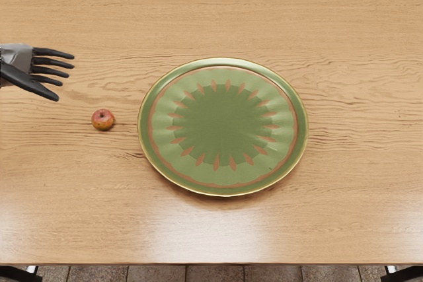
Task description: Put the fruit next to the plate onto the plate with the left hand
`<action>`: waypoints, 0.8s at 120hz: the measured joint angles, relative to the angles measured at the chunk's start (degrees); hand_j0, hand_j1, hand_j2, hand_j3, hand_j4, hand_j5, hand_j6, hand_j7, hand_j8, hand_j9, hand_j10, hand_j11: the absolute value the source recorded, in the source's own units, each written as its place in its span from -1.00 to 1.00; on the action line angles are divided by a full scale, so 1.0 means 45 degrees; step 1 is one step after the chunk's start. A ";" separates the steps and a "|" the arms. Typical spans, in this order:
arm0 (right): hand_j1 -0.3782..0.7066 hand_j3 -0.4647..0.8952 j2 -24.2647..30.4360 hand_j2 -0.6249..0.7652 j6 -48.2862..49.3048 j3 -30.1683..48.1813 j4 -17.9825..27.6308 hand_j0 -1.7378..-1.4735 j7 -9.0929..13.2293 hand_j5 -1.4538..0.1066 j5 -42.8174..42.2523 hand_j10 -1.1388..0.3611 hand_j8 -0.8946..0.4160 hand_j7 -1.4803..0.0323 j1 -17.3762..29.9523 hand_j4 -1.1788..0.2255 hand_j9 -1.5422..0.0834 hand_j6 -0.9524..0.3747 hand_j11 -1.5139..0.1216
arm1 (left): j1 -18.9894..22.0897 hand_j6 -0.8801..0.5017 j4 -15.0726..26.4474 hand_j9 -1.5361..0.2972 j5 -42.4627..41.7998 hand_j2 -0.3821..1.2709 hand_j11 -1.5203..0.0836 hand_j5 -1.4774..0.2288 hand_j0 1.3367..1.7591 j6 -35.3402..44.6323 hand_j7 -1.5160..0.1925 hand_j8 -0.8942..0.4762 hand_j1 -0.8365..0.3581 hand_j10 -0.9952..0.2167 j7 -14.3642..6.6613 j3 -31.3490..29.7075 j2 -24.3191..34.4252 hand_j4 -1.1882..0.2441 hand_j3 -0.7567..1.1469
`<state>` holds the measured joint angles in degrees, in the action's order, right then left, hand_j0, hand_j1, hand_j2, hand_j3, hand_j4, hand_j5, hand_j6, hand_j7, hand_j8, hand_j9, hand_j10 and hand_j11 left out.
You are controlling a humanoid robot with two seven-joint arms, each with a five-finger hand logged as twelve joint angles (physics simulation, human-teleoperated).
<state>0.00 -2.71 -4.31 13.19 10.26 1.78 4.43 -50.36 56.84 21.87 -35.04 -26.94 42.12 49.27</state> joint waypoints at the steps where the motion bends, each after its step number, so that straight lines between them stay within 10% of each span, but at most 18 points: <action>1: -0.86 -0.32 0.0000 -0.11 0.0000 0.0000 0.0000 -0.40 -0.0001 0.80 0.0000 0.47 0.31 0.89 -0.0005 0.62 0.84 0.38 0.79 | 0.0000 -0.07 -0.0004 0.34 0.0009 -0.48 0.51 0.37 0.52 0.0000 0.41 -0.05 0.50 0.25 0.0002 0.0005 -0.0005 0.32 -0.20; 26: -0.86 -0.32 0.0000 -0.11 0.0013 0.0000 -0.0001 -0.40 -0.0020 0.80 0.0003 0.47 0.31 0.89 -0.0089 0.62 0.84 0.38 0.79 | -0.0507 -0.08 0.0059 0.33 0.0316 -0.48 0.51 0.37 0.52 -0.0002 0.41 -0.05 0.50 0.24 -0.0004 0.0021 -0.0037 0.32 -0.21; 39: -0.86 -0.32 0.0000 -0.11 0.0042 0.0000 -0.0001 -0.40 -0.0030 0.80 0.0002 0.47 0.31 0.89 -0.0100 0.62 0.84 0.38 0.79 | -0.2631 -0.08 0.0770 0.33 0.1905 -0.48 0.51 0.36 0.52 -0.0003 0.41 -0.05 0.50 0.24 -0.0897 -0.0383 -0.0031 0.32 -0.21; 51: -0.86 -0.32 0.0000 -0.11 0.0063 -0.0009 -0.0001 -0.40 -0.0043 0.80 -0.0001 0.47 0.31 0.89 -0.0096 0.62 0.84 0.38 0.79 | -0.6001 -0.07 0.1852 0.33 0.3325 -0.48 0.51 0.36 0.52 0.0006 0.41 -0.05 0.50 0.25 -0.1449 -0.3553 -0.0562 0.32 -0.21; 96: -0.86 -0.32 0.0000 -0.11 0.0075 -0.0031 -0.0055 -0.40 -0.0048 0.80 -0.0021 0.47 0.31 0.89 -0.0086 0.62 0.84 0.38 0.79 | -0.5839 -0.08 0.4584 0.33 0.6190 -0.48 0.50 0.36 0.52 0.4511 0.41 -0.05 0.50 0.24 -0.1782 -0.7806 -0.1419 0.32 -0.20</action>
<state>0.00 -2.37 -4.45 12.94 10.05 1.68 4.04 -76.63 77.47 49.72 -14.74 -34.96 6.99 42.88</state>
